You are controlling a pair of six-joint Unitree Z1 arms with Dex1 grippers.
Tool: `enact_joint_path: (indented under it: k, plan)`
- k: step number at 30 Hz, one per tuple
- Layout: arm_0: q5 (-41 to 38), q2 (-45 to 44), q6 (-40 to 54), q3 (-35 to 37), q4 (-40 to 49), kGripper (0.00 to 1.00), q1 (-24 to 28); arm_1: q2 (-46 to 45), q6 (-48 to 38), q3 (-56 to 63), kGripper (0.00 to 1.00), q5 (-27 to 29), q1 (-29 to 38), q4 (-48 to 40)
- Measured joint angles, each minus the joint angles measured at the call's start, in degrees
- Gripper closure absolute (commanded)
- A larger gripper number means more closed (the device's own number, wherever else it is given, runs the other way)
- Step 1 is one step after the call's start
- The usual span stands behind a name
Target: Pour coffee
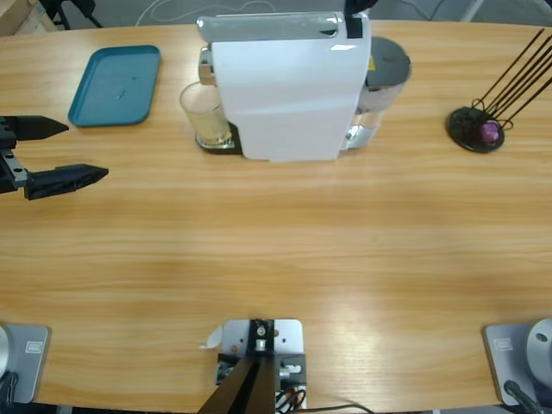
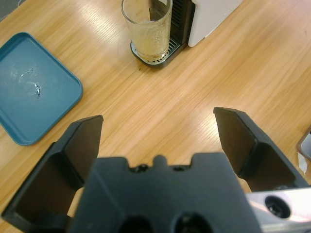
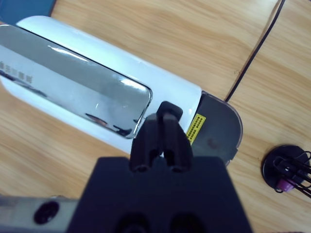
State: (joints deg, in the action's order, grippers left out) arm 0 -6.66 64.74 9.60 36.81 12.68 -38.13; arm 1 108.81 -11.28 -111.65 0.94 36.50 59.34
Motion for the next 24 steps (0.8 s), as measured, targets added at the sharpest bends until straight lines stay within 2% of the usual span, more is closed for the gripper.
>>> enact_joint_path:
  k: [11,24]
  plan:
    - [0.0,0.0,0.0,-0.6,-0.1,0.000,0.0,0.0,0.4,-0.6,1.000,2.3,0.0,0.0]
    - [0.0,0.3,0.0,-0.6,-0.1,0.000,0.0,0.0,0.4,-0.2,1.000,2.4,0.0,0.0]
